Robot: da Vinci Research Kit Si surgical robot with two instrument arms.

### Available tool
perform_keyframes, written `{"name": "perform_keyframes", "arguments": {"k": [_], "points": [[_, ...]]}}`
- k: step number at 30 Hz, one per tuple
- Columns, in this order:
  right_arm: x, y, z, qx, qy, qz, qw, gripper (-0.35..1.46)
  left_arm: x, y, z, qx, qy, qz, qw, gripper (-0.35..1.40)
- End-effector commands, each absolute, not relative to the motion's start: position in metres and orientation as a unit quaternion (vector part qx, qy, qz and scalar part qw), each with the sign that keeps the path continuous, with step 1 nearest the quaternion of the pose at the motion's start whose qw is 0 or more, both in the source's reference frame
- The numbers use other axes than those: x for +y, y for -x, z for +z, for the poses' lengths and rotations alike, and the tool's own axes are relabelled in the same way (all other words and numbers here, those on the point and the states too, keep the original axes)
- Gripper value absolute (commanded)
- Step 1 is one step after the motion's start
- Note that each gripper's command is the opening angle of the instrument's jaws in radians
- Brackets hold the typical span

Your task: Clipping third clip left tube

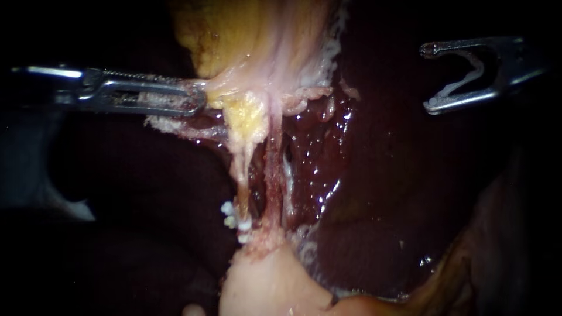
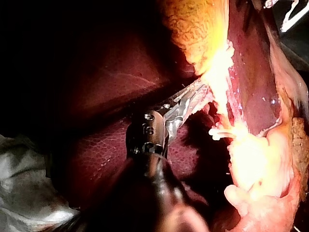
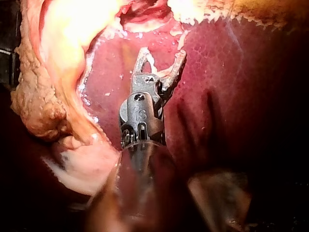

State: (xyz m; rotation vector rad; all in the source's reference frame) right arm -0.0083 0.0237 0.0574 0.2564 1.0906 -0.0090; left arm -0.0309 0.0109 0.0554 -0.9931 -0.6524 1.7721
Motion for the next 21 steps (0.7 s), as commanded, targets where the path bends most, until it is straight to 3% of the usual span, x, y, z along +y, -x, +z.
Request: {"name": "perform_keyframes", "arguments": {"k": [1, 13, 21], "points": [[0.0237, 0.0083, 0.0574, 0.517, -0.122, -0.005, 0.847, 0.50, 0.0109, 0.0308, 0.0553, -0.268, 0.407, 0.727, 0.483, -0.35], [0.0237, 0.0082, 0.0574, 0.517, -0.121, -0.004, 0.847, 0.50, 0.0136, 0.0264, 0.0492, -0.260, 0.411, 0.716, 0.501, -0.35], [0.0233, 0.0077, 0.0569, 0.519, -0.123, -0.005, 0.846, 0.50, 0.0142, 0.0257, 0.0483, -0.256, 0.414, 0.713, 0.505, -0.35]]}}
